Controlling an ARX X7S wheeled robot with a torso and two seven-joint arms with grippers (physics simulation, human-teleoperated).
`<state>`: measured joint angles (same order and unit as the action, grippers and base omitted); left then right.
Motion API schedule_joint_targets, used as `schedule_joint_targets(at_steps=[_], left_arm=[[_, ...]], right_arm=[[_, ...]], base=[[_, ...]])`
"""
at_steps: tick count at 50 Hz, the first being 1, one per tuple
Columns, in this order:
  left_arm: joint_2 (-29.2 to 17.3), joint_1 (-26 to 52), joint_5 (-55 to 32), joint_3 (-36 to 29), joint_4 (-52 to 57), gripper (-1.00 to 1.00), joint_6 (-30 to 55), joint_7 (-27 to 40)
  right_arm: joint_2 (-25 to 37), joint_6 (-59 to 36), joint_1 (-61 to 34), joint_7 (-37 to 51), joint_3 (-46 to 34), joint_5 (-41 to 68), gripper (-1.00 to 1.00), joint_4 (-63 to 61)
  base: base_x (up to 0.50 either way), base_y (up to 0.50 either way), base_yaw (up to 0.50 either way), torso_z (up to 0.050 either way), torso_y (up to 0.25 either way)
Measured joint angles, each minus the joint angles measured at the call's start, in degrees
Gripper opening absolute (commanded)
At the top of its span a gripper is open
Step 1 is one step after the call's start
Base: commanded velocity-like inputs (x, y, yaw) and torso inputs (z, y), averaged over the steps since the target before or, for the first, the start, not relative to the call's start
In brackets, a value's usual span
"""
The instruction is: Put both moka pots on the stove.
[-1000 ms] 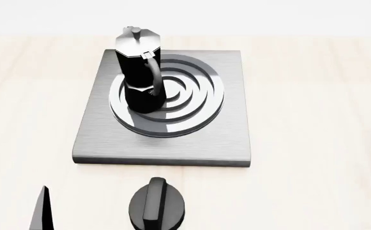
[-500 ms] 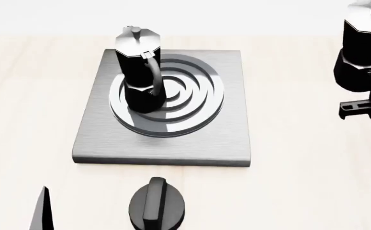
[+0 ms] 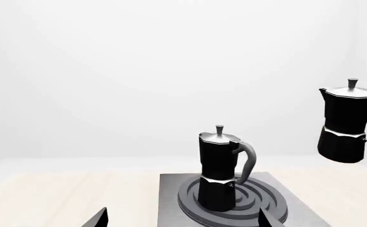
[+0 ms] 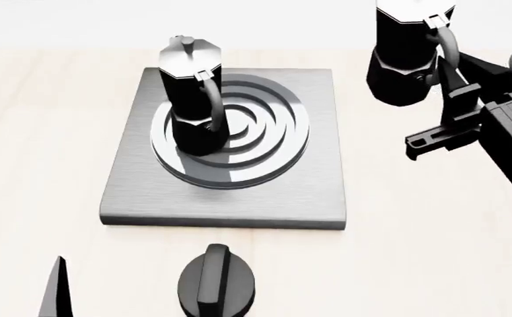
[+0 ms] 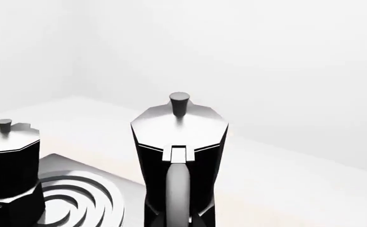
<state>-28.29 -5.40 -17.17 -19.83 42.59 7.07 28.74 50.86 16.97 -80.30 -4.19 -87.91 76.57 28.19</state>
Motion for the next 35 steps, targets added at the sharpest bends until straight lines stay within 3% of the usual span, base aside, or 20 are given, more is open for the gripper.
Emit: schedule_joint_targets(at_steps=[35], left_arm=[[-0.6, 0.2, -0.8, 0.3, 0.7, 1.00, 0.6, 0.7]], right_arm=[[-17.6, -5.0, -0.9, -16.4, 2.7, 7.3, -1.00, 22.8]], base=[[0.00, 0.00, 0.00, 0.000, 0.001]])
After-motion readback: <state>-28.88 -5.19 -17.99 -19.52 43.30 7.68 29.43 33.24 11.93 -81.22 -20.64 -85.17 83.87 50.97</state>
